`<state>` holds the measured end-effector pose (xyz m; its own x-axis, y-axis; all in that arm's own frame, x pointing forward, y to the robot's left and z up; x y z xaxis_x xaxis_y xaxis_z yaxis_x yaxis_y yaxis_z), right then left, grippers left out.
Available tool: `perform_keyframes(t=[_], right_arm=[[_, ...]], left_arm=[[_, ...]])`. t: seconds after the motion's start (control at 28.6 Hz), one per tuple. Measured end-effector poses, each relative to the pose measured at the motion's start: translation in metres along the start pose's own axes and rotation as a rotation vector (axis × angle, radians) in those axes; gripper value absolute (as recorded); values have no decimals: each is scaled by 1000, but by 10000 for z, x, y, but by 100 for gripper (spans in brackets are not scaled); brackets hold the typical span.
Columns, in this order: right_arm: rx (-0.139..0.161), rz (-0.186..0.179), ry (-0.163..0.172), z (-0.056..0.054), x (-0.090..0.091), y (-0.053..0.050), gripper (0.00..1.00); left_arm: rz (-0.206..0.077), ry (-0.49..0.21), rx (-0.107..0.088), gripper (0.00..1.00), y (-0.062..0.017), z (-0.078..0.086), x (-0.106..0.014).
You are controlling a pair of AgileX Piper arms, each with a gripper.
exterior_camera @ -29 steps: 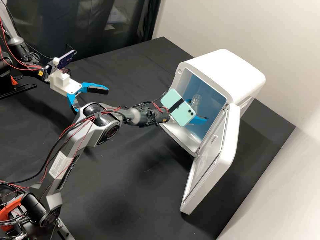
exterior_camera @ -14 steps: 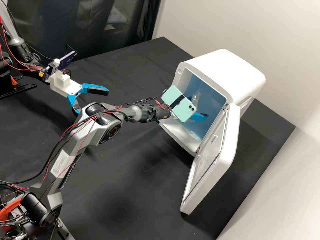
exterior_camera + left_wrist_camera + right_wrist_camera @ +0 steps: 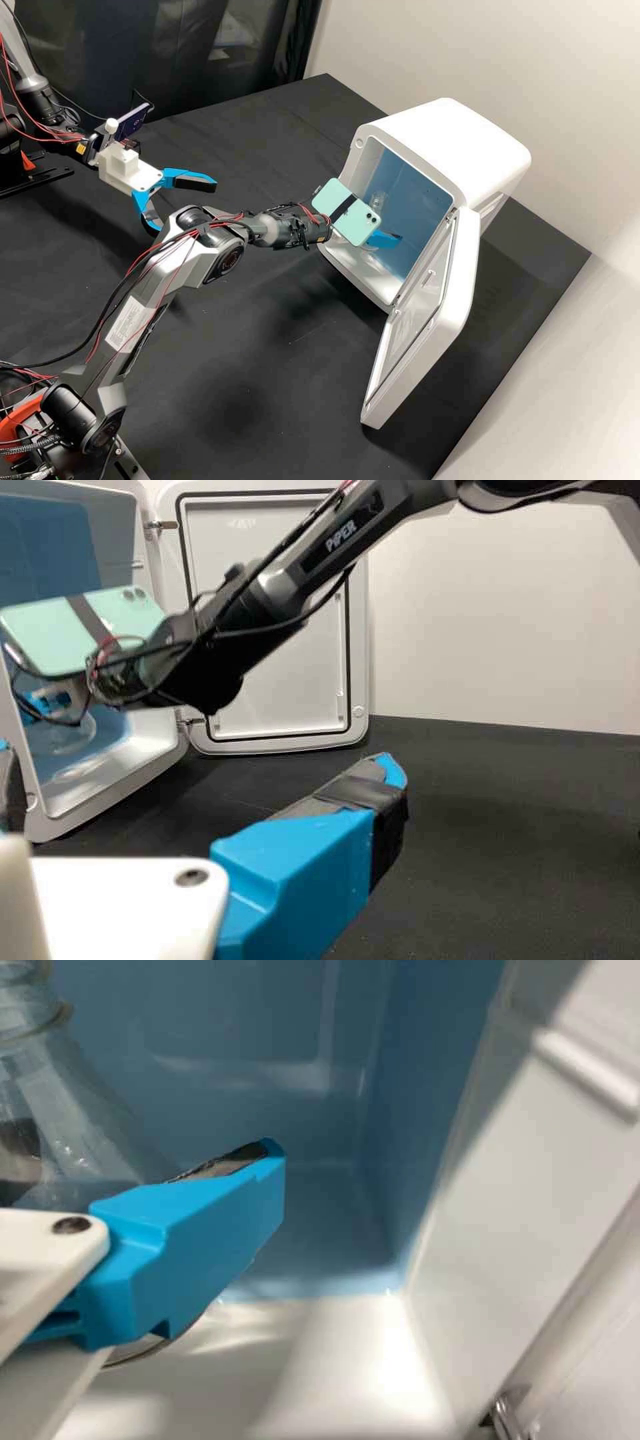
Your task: Place the flask in the incubator
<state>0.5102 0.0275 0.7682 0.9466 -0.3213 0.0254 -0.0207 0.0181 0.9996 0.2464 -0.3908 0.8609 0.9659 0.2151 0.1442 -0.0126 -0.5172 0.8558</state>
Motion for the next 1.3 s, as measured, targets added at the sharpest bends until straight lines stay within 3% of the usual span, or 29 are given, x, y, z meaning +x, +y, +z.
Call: perform_keyframes(t=[0.21,0.56,0.91,0.98,1.12,1.19,1.23,1.3], right_arm=[[-12,-29,-47,187,-20,-92,0],[-7,30,-99,456,112,-11,0],[38,43,-113,445,244,41,0],[34,41,-114,431,276,40,0],[70,21,-123,410,296,54,0],[72,20,-121,404,301,62,0],[73,17,-121,406,303,65,100],[75,12,-121,408,308,72,100]], left_arm=[[-6,-14,2,100,-15,39,14],[-8,-20,2,100,-18,52,14],[-8,-20,2,100,-18,52,14],[-8,-20,2,100,-18,52,14],[-8,-20,2,100,-18,52,14],[-8,-20,2,100,-18,52,14],[-8,-20,2,100,-18,52,14],[-8,-20,2,100,-18,52,14]])
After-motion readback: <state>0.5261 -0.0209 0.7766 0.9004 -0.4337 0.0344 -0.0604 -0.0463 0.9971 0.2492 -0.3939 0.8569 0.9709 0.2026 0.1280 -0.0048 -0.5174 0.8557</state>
